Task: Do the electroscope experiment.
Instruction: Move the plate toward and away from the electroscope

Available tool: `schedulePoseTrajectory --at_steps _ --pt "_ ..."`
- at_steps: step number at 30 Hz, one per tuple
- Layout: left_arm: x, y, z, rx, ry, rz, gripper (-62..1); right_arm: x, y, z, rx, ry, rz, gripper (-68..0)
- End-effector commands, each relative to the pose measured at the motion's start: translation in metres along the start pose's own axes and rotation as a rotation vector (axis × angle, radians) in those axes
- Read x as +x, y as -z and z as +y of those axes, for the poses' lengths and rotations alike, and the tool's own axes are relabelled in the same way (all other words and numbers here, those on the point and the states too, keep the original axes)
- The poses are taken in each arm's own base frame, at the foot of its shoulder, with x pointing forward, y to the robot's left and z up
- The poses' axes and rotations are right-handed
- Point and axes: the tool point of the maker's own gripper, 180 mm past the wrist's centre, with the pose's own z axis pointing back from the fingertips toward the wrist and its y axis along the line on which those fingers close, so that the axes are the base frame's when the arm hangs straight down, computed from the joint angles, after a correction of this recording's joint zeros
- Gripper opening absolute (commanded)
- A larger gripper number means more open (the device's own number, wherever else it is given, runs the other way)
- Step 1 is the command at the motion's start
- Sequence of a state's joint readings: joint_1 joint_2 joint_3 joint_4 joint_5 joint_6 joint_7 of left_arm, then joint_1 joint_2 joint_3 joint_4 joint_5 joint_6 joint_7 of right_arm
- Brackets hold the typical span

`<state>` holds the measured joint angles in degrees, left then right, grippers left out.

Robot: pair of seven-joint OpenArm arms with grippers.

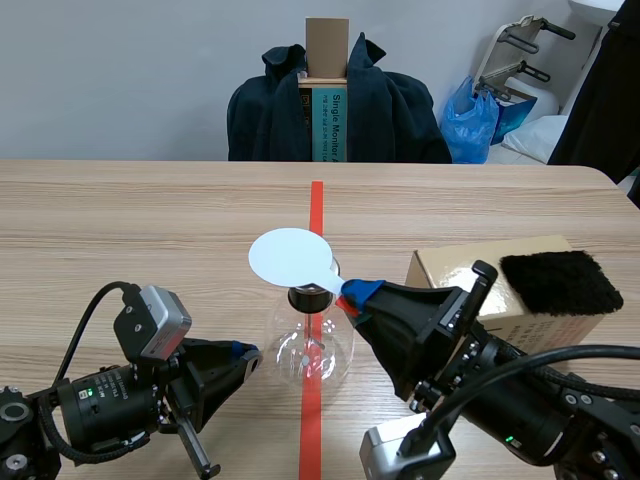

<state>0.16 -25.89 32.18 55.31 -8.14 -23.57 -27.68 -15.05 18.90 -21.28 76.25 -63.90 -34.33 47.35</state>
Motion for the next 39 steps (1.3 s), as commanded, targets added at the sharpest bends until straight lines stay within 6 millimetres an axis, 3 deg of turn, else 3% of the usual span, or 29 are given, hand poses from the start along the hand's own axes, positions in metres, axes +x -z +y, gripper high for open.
schedulePoseTrajectory --at_steps 1,14,22,39 --pt "0.011 0.001 0.004 0.01 0.003 -0.037 -58.0 -0.004 0.001 -0.011 -0.03 -0.03 -0.001 -66.9" --pt "0.011 0.001 0.004 0.01 0.003 -0.037 -58.0 -0.032 -0.007 -0.013 -0.046 -0.037 0.17 -66.9" --pt "0.011 0.001 0.004 0.01 0.003 -0.037 -58.0 -0.037 -0.018 -0.006 -0.027 -0.026 0.241 -66.9" --pt "0.011 0.001 0.004 0.01 0.003 -0.037 -58.0 -0.041 -0.021 -0.011 -0.052 -0.046 0.264 -66.9"
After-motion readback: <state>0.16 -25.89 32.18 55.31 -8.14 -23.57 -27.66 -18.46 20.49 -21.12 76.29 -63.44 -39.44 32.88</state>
